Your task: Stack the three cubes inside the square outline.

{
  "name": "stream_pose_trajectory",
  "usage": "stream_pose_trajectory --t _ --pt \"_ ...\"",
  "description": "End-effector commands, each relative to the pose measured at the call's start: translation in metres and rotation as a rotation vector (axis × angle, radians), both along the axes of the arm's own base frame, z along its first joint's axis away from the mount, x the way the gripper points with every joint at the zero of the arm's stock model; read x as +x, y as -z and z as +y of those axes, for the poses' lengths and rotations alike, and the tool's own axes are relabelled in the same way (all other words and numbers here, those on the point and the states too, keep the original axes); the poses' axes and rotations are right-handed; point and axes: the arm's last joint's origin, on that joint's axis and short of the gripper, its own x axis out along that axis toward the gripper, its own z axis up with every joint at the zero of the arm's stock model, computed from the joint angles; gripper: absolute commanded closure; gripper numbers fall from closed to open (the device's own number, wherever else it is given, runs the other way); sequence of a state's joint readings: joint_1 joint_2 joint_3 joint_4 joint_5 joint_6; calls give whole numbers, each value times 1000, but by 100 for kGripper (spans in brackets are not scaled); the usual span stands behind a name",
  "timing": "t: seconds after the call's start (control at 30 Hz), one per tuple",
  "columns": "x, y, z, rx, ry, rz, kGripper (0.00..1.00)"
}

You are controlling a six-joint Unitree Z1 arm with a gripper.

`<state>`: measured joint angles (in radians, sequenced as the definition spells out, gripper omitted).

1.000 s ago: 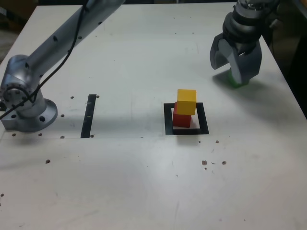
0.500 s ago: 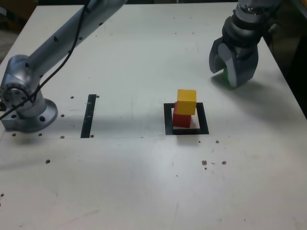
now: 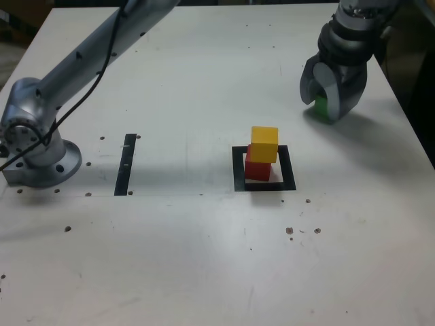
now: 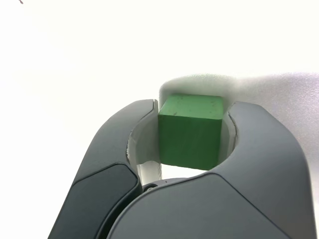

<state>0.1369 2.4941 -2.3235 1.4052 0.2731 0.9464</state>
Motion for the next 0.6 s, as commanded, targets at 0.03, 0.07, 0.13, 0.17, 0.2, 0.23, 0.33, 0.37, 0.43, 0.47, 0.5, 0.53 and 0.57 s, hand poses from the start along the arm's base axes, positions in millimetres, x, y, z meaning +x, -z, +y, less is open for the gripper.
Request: stream_pose_trajectory --t 0.03,0.07,0.13,0.17,0.2,0.23,0.33,0.37,0.43,0.47,0.5,0.53,0.57 --pt "-4 -5 -2 -1 -11 11 95" --pt "-6 -8 -2 -1 -14 14 96" --pt "-10 -16 -2 -1 -20 24 97" --pt "-14 -22 -3 0 -27 31 97" --pt "-17 -28 -3 0 -35 35 97" --pt "-20 -34 -4 0 -47 36 97" --pt "-31 -57 -6 -4 -111 16 97" --pt "-36 -65 -7 -9 -140 2 97" --pt "-44 -81 -9 -22 -201 -30 97" --pt "-49 -89 -10 -27 -231 -46 97" --pt "-54 -96 -11 -33 -259 -59 97" --pt "-60 -102 -13 -37 -287 -69 97" --pt "-66 -107 -14 -40 -314 -76 97"
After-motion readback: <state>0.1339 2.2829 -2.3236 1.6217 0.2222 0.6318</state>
